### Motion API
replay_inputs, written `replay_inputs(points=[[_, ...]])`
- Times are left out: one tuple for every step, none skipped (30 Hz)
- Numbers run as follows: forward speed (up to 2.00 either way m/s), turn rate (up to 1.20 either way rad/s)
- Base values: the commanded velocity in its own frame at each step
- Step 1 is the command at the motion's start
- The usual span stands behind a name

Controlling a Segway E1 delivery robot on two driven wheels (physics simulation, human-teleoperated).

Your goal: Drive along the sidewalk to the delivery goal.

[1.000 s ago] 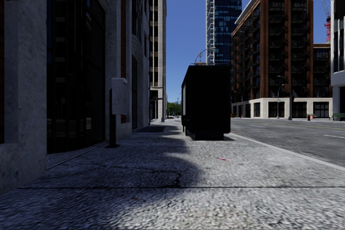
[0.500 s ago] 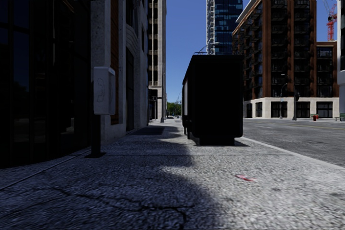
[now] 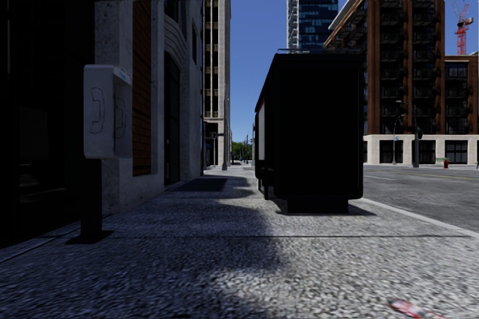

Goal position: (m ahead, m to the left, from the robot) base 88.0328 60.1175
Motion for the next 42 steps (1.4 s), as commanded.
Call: replay_inputs(points=[[2.00,0.00],[2.00,0.00],[2.00,0.00],[2.00,0.00],[2.00,0.00],[2.00,0.00],[2.00,0.00],[2.00,0.00],[2.00,0.00],[2.00,0.00],[2.00,0.00],[2.00,0.00],[2.00,0.00],[2.00,0.00],[2.00,0.00],[2.00,0.00],[2.00,0.00],[2.00,0.00],[2.00,0.00],[2.00,0.00],[2.00,0.00],[2.00,0.00],[2.00,0.00],[2.00,0.00],[2.00,0.00],[2.00,0.00],[2.00,0.00],[2.00,0.00],[2.00,0.00],[2.00,0.00],[2.00,0.00],[2.00,0.00],[2.00,0.00],[2.00,0.00],[2.00,0.00],[2.00,0.00],[2.00,0.10],[2.00,0.17],[2.00,0.20],[2.00,0.21],[2.00,0.21],[2.00,0.22]])
